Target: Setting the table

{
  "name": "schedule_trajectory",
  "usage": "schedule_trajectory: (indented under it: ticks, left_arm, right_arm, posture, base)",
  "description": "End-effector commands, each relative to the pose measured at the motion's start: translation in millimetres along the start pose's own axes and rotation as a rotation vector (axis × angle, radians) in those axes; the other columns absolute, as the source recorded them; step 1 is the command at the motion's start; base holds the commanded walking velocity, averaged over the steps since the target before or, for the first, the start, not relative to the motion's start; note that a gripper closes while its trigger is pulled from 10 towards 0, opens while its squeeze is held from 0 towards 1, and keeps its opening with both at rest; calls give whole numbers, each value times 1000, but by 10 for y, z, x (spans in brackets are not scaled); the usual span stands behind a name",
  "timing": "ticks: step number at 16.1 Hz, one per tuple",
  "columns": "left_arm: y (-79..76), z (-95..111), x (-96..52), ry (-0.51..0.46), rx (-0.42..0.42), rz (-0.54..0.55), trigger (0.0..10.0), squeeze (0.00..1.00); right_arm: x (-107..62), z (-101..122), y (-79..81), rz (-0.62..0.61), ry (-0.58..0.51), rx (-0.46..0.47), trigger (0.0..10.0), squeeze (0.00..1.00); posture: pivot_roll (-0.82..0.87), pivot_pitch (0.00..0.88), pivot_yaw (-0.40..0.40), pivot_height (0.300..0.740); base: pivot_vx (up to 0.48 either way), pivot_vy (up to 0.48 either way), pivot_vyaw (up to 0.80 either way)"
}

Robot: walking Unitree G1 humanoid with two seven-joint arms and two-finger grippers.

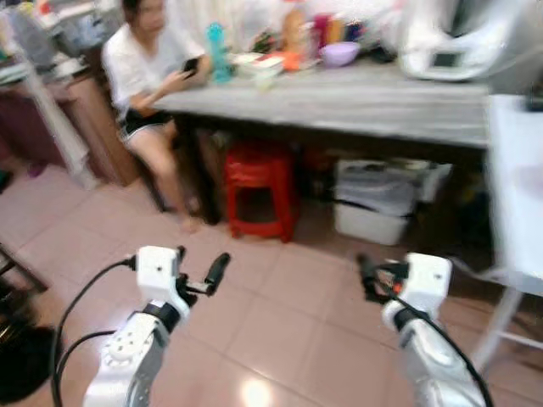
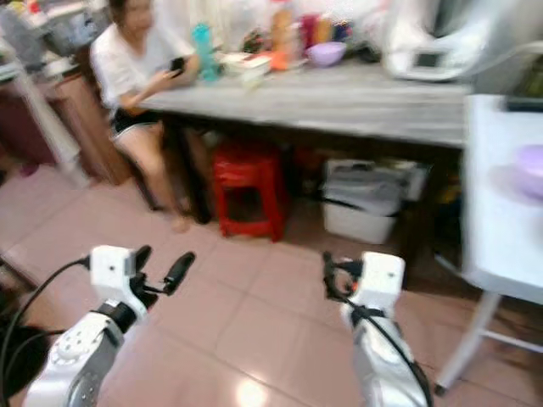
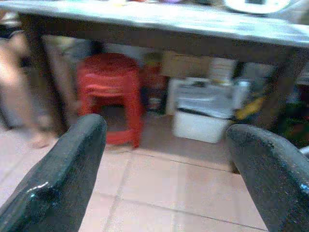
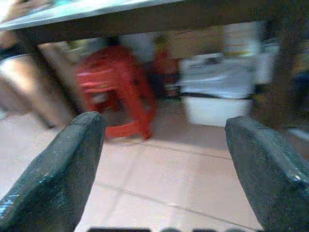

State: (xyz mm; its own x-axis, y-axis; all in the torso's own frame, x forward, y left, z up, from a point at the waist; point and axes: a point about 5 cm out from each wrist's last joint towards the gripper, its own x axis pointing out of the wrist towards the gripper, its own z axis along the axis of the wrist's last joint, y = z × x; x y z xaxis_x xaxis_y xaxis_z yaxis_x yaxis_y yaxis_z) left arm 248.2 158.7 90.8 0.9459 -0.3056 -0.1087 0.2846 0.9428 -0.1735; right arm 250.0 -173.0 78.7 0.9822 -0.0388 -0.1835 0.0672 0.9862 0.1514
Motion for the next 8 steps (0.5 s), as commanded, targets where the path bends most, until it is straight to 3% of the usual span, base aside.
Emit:
schedule_trajectory:
  ticks: [1, 3, 8]
  left_arm:
    - [34, 24, -9, -1, 5, 7, 10000, 0]
    - [27, 33, 1, -4, 3, 6, 10000, 0]
    - [-39, 150, 39, -43, -9, -10, 10000, 0]
  right_arm:
    - [5, 62, 69, 20, -24, 7, 10000, 0]
    - [16, 88, 74, 19, -33, 2, 10000, 0]
    - [-10, 414, 81, -26, -184, -129, 10000, 0]
  posture:
    - [11, 0, 88, 740]
    - [10, 0, 90, 740]
    - [4, 0, 90, 740]
  base:
    - [0, -480, -625]
    - [0, -480, -459]
    - [0, -480, 0]
